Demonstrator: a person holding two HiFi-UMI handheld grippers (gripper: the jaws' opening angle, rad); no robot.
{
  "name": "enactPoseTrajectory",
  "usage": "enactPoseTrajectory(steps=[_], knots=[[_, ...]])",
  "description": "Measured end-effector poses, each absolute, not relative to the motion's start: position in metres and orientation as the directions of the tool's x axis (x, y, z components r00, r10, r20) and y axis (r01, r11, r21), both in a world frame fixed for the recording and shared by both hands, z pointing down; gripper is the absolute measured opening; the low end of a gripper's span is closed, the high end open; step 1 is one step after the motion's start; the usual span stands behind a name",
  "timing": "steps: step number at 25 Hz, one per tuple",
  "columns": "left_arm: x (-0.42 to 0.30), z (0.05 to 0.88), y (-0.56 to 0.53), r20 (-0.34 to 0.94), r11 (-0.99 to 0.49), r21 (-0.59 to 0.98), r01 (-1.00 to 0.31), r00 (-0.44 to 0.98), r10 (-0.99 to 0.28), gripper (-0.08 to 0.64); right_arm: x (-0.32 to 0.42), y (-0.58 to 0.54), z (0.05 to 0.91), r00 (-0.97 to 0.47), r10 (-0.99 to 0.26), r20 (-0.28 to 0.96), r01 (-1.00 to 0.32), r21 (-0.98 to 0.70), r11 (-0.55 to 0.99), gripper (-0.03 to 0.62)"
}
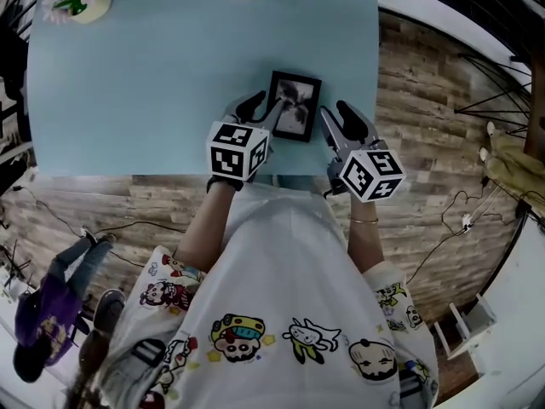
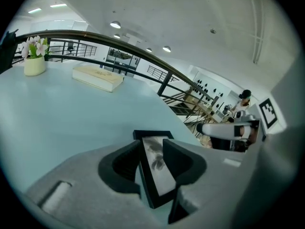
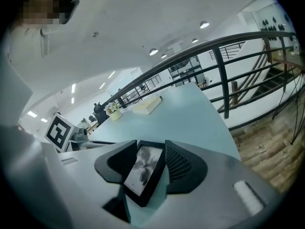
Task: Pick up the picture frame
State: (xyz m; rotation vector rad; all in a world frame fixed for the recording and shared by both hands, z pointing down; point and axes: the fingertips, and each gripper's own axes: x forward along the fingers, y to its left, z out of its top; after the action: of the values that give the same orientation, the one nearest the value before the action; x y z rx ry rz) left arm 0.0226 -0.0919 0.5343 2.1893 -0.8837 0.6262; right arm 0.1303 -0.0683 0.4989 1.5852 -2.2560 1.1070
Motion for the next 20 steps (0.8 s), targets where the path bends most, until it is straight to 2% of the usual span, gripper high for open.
enactPoseTrajectory(steps=[10, 20], knots=[[0.026, 0.565, -0.085, 0.685, -0.501, 0.428, -0.752, 0.632, -0.363, 0.141, 0.131, -0.064, 0.521, -0.436, -0.718, 0.542, -0.847, -0.518, 0.124, 0.193], [0.024, 0.579, -0.087, 0.717, -0.477, 0.417, -0.774, 0.603, -0.35, 0.083, 0.126, -0.064, 0.538, -0.461, -0.692, 0.556, -0.825, -0.555, 0.104, 0.192]])
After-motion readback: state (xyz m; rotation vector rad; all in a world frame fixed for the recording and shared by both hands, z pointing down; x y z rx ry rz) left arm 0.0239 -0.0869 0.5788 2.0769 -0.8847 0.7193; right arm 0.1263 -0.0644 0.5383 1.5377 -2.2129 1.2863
